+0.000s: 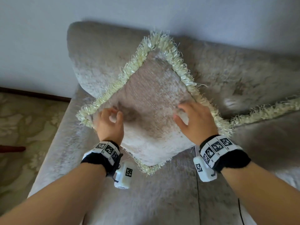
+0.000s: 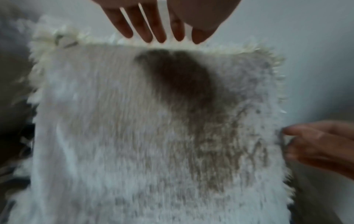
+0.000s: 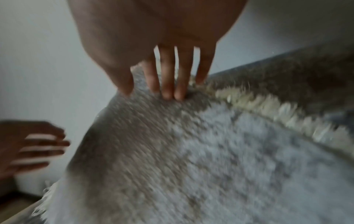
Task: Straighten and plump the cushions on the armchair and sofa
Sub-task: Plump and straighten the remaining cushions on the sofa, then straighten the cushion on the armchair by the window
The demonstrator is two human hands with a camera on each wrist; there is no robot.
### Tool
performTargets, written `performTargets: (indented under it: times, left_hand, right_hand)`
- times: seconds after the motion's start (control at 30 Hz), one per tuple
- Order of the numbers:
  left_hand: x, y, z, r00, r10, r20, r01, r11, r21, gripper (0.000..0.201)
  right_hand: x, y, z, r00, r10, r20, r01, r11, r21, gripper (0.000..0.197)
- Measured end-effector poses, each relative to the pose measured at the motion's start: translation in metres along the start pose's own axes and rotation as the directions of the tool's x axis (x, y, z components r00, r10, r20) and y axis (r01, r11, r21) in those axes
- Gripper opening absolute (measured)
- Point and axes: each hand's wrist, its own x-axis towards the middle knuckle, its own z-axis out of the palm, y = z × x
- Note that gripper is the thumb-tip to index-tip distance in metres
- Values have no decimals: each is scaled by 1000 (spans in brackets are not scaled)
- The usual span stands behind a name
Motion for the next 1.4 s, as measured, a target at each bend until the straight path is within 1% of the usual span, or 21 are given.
performTargets:
  times: [0.03,0.07,0.1,0.17,0.23,0.27,0.3,0.37,0.4,0.47,0.53,0.6,0.7,0.8,0.87,0.93,1.0,1.1,1.2,1.27,1.4]
  left_hand:
    - [-1,16,-12,994,58,89,-61,998,32,10]
    - [-2,30,-24,976,105,191,-122,989,80,12]
    - [-3,44,-36,946,139,293,-189,971,148,16]
    - [-6,62,-59,859,142,491,-329,889,318,25]
    - [-8,73,-90,777,86,624,-447,774,450,33]
    - [-9,77,-108,749,55,660,-486,722,492,36]
    - [-12,83,-127,732,31,681,-507,692,514,39]
    - [-20,97,-169,734,8,679,-505,674,539,41]
    - [-27,102,-193,751,4,660,-497,662,561,42]
    - [-45,113,-244,811,4,585,-450,643,619,42]
    - [-73,119,-299,876,-4,482,-363,653,665,42]
    - [-109,119,-354,922,-42,385,-262,664,700,41]
    - [-171,110,-434,965,-105,241,-110,670,735,40]
    - [-243,90,-512,982,-176,75,63,665,744,38]
    - [-290,71,-563,970,-240,-31,183,645,742,40]
    - [-339,51,-611,948,-288,-137,292,615,732,41]
    - [-388,30,-654,913,-332,-237,397,598,696,40]
    - [-454,-6,-712,847,-390,-360,529,560,637,37]
    - [-515,-48,-764,777,-445,-445,629,531,568,36]
    - [-551,-75,-796,718,-484,-500,696,506,509,32]
    - [-613,-124,-865,637,-544,-547,771,463,437,37]
  right_hand:
    - [-1,-7,-10,992,13,127,-9,999,-37,46]
    - [-1,-14,-22,965,39,258,-13,994,-104,49]
    - [-2,-21,-33,927,64,370,2,984,-177,51]
    - [-5,-35,-58,848,82,523,57,968,-244,53]
    - [-4,-55,-81,798,67,599,91,969,-229,54]
    - [-1,-65,-92,787,56,614,97,972,-214,54]
    - [1,-76,-103,782,47,621,102,974,-202,54]
    - [5,-102,-125,786,-3,618,148,972,-184,55]
    - [7,-117,-135,790,-43,612,189,966,-176,57]
    - [9,-154,-156,790,-134,598,276,949,-153,59]
    - [10,-198,-173,783,-214,585,344,931,-119,58]
    - [3,-246,-188,762,-313,567,423,904,-69,57]
    - [-16,-326,-205,702,-463,540,549,836,4,55]
    - [-50,-417,-222,602,-608,518,683,728,60,54]
    - [-79,-479,-232,524,-696,490,755,646,110,53]
    - [-113,-539,-238,437,-767,469,812,561,161,53]
    - [-150,-598,-239,346,-827,444,864,465,193,55]
    - [-210,-681,-236,211,-884,417,926,318,204,57]
    - [-273,-765,-226,89,-906,415,960,189,208,57]
    - [-315,-817,-217,12,-910,415,969,113,221,57]
    - [-392,-910,-198,-135,-908,398,967,-32,253,57]
